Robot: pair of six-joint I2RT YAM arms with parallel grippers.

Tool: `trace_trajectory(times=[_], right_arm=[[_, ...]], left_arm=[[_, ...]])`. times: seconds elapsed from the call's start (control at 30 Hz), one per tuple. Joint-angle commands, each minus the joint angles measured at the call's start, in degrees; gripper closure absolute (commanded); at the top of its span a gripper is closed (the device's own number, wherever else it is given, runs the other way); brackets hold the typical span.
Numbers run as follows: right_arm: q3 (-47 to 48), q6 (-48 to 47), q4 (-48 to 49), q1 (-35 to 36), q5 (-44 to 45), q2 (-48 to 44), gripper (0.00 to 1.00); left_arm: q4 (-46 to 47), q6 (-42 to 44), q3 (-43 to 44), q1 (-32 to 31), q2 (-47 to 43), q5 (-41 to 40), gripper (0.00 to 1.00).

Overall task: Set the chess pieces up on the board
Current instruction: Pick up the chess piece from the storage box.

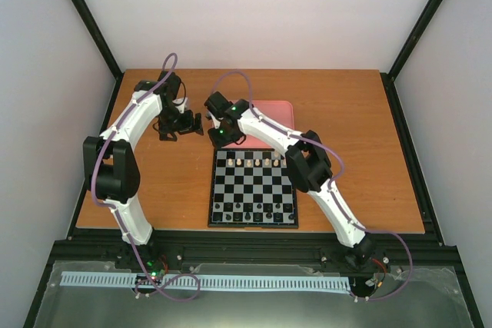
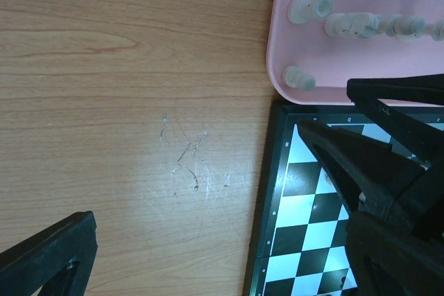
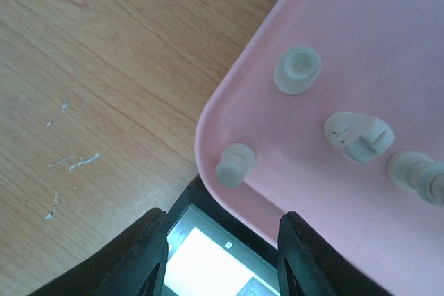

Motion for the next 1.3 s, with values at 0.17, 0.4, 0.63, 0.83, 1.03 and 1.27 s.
trace_trajectory(times=[0.17, 0.4, 0.63, 0.83, 1.03, 1.27], right_arm=[[3.05, 0.18, 1.17, -0.94, -1.77, 2.56, 0.57], [6.09, 0.12, 0.87, -1.63, -2.4, 5.08, 0.62], [6.41, 0.35, 1.09, -1.88, -2.18, 5.99, 0.68], [6.73, 0.14, 1.17, -2.01, -2.85, 6.61, 0.74], [6.93, -0.16, 1.36, -2.04, -3.24, 6.93, 0.85], [6.28, -0.8, 0.63, -2.1, -2.57, 5.94, 0.97]], left_arm=[[0.21, -1.04, 1.52, -0.15, -0.96, -0.91, 0.0], [0.12, -1.0, 1.74, -0.1, -0.65, -0.76, 0.0], [0.21, -1.02, 1.78, -0.12, -0.28, -0.48, 0.0], [0.21, -1.0, 1.85, -0.11, -0.08, -0.49, 0.0], [0.21, -0.91, 1.78, -0.1, -0.25, -0.54, 0.0], [0.23, -0.96, 1.85, -0.15, -0.08, -0.38, 0.0]])
